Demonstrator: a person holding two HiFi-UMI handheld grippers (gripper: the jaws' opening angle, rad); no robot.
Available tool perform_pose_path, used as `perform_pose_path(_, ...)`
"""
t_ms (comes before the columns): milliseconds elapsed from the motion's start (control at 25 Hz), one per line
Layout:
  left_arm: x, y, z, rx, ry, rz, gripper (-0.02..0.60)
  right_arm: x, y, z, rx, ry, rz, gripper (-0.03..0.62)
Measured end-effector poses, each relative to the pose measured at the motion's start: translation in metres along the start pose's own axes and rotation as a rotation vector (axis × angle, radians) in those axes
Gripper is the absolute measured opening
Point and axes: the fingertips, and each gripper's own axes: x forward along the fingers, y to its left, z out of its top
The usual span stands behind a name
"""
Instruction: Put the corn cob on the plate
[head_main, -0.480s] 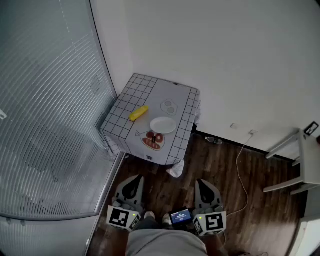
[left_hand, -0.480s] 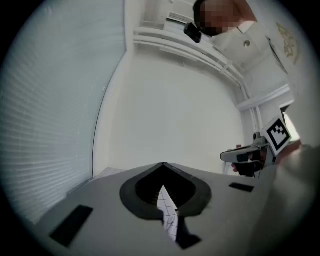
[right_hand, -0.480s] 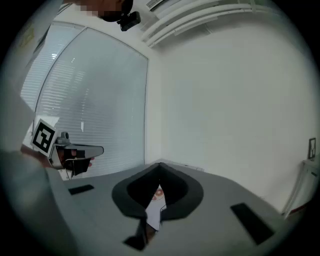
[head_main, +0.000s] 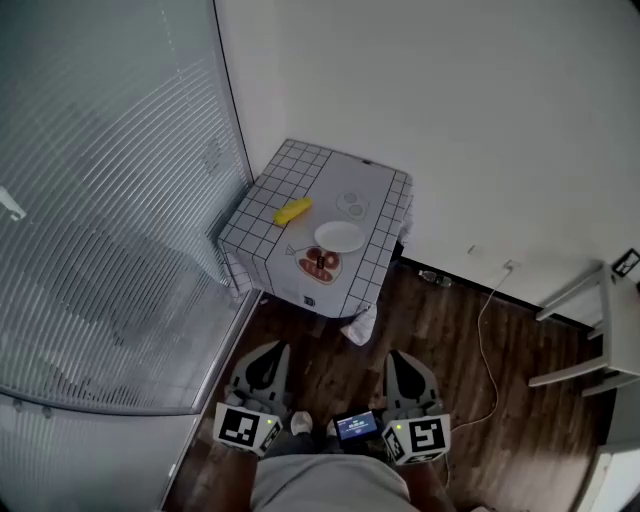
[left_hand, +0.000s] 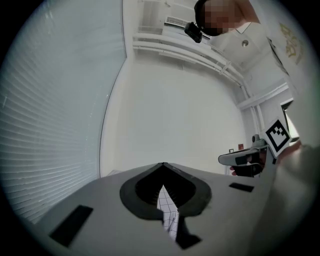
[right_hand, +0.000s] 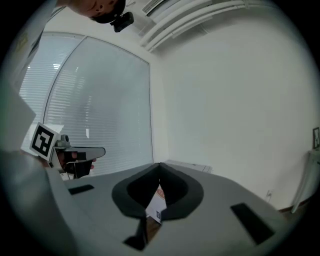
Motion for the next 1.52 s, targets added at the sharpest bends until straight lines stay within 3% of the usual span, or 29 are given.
perform_pose_path(200,-0.005,-0.008,0.006,0.051,0.007,0.023,0.006,-0.007,-0.005,-0.001,0.015,-0.012,0.006,0.006)
perform_pose_path(480,0.006,-0.029,0.001,0.065,0.062,0.007,0.006,-0.011,-0.008,0.002,-0.003,-0.027,0.046,0.006)
perform_pose_path(640,0.017,-0.023,0.002,0.089,0.035,0.002,0.006,-0.003,-0.014,0.005,-0.030,-0.032,0.047,0.006)
perform_pose_path(1080,0.084,0.024,0.003,0.080,0.005,0.027,0.006,0.064,-0.049,0.013,-0.063,-0.046,0.011,0.006)
perform_pose_path(1520,0.204,0.132,-0.021,0.010,0.036,0.054,0.006,0.197,-0.086,0.016,-0.095,0.036,-0.028,0.006)
